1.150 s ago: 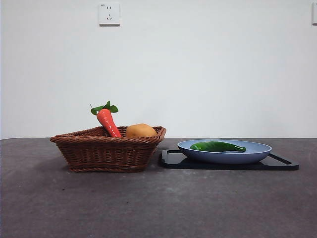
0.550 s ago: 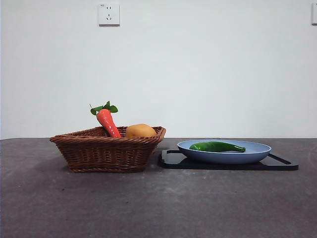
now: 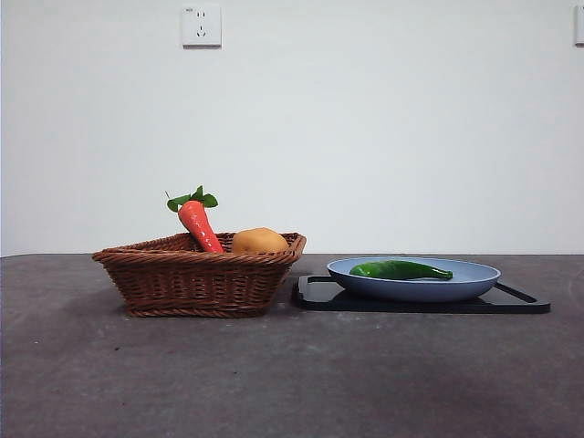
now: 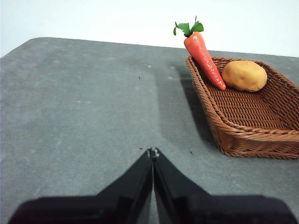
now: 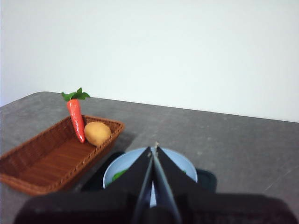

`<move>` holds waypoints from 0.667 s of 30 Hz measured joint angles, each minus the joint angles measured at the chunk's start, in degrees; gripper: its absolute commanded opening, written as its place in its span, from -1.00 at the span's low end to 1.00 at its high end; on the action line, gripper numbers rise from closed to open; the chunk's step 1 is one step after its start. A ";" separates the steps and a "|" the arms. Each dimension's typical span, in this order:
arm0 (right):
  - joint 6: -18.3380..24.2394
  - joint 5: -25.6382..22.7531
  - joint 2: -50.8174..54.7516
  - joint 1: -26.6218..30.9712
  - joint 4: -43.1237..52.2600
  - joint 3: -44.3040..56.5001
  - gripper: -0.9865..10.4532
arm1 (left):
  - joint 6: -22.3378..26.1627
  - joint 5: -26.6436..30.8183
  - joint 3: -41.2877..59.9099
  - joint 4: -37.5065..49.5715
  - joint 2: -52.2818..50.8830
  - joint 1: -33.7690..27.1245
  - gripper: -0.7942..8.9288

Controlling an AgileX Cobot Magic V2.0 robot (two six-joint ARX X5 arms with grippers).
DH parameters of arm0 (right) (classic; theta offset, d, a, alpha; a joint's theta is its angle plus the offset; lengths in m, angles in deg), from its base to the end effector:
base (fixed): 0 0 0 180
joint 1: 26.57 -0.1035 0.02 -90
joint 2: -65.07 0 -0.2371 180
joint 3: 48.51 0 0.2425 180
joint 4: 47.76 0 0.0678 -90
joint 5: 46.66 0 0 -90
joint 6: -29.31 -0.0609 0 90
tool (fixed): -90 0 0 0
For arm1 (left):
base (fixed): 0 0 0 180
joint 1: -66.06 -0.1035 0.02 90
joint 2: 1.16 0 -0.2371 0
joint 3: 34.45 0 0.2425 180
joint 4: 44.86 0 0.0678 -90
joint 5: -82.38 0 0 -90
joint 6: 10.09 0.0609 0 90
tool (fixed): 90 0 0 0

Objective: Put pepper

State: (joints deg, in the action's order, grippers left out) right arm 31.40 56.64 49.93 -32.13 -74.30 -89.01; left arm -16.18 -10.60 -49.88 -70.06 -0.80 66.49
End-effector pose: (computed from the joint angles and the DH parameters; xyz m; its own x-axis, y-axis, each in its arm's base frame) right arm 0.1353 0.0272 0.2667 0.9461 0.3232 -0.0200 -0.3237 0.9456 -0.0317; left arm 0.1436 -0.0042 0.1454 0.9827 -0.0594 -0.1756 0.0397 0.9927 -0.1135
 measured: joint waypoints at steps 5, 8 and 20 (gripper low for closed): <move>-1.60 -0.09 5.81 0.00 5.70 12.07 -0.81 | 0.00 0.00 0.00 0.02 0.00 0.00 -0.82; -2.64 -0.09 8.57 0.00 7.82 17.49 -0.81 | 0.00 0.00 0.00 0.02 0.00 0.00 -0.82; -5.16 -0.07 13.70 0.00 6.23 25.49 -0.81 | 0.00 0.00 0.00 0.00 0.00 0.00 -0.82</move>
State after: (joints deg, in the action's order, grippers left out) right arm 26.24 56.57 63.63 -32.13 -68.07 -63.53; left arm -16.18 -10.60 -49.88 -70.06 -0.80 66.49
